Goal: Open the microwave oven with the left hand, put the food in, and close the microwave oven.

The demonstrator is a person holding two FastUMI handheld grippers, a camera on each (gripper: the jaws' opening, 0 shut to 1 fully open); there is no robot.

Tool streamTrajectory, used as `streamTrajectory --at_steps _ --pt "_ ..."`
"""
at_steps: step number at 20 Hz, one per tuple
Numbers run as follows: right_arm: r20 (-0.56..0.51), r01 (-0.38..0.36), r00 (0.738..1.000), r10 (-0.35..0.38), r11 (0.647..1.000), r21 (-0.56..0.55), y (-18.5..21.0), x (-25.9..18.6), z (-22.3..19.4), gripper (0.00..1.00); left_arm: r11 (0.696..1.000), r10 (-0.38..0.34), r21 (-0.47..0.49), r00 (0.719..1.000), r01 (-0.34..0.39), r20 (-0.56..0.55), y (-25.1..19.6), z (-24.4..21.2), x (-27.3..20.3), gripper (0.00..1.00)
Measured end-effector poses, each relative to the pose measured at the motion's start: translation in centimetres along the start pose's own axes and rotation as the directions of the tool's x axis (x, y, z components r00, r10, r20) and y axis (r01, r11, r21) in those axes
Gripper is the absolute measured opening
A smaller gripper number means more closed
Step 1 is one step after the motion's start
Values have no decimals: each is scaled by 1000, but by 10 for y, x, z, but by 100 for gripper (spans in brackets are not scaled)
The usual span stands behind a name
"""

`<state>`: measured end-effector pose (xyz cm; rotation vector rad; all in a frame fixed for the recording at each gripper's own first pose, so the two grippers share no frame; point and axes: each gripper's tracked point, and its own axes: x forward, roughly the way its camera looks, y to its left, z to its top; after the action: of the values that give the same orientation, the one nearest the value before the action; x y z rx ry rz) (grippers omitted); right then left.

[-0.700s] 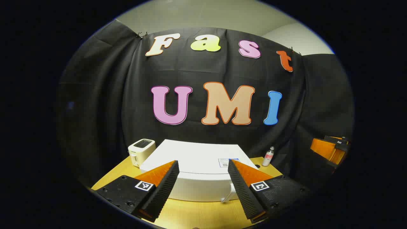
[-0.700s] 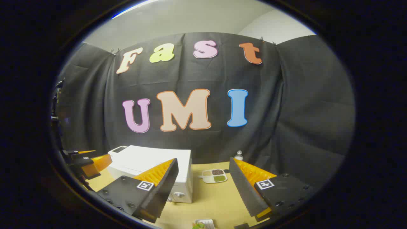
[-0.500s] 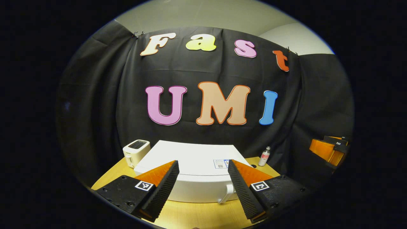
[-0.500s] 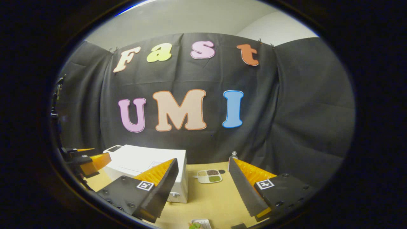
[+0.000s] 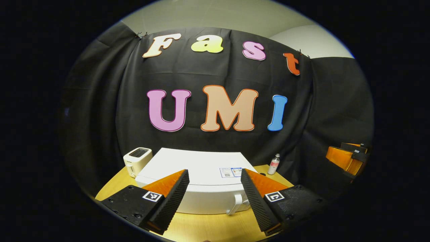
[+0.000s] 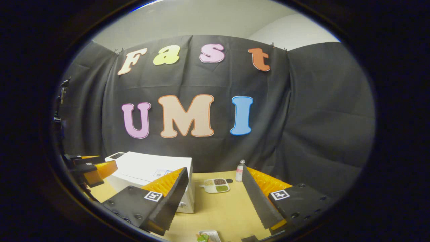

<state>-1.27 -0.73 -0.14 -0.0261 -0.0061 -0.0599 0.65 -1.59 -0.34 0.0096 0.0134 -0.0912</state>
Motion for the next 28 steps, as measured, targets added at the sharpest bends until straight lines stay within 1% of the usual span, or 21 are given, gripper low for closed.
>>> streamTrajectory --at_steps 5,6,7,8,9,10,11,12,13,16,19,23,24,25,28 --pt "-24 -41 999 42 999 25 16 -1 -12 96 1000 9 17 1000 -9 -15 4 -7 -5 96" --pt "-34 -54 998 55 998 30 20 -1 -17 100 1000 12 16 1000 -12 -20 5 -9 -6 96" --pt "-41 -67 997 68 997 33 23 -1 -20 96 1000 17 16 1000 -17 -20 6 -10 -7 96" --pt "-47 -76 996 77 997 29 24 -1 -22 100 1000 20 18 1000 -20 -22 7 -12 -9 96" --pt "-54 -82 995 83 996 21 23 0 -25 100 1000 25 20 999 -24 -26 8 -14 -8 96" --pt "-56 -83 995 84 996 14 23 1 -26 96 999 33 22 999 -32 -37 11 -19 -9 96" --pt "-55 -83 995 83 997 8 22 1 -27 100 999 37 20 998 -36 -50 13 -25 -10 96" --pt "-57 -80 995 81 997 7 21 1 -28 100 999 39 14 997 -38 -63 14 -30 -10 96" --pt "-61 -79 995 79 997 12 20 0 -31 96 999 39 8 997 -39 -72 13 -35 -12 96" --pt "-91 -82 992 85 996 34 17 -2 -43 96 999 54 0 992 -54 -114 16 -54 -13 96" --pt "-121 -66 990 69 997 30 5 -3 -52 96 998 58 6 987 -58 -150 16 -69 -13 96" --pt "-139 -38 989 43 999 39 -6 -4 -57 96 1000 25 2 977 -25 -212 4 -99 -6 96" --pt "-144 -32 989 38 999 43 -8 -4 -58 100 1000 15 5 972 -14 -234 0 -110 -4 96" --pt "-149 -29 988 35 998 47 -10 -5 -60 96 1000 4 10 967 -1 -256 -4 -120 -2 96" --pt "-165 -19 986 28 998 53 -14 -8 -65 96 999 -32 22 945 41 -325 -17 -155 6 96"
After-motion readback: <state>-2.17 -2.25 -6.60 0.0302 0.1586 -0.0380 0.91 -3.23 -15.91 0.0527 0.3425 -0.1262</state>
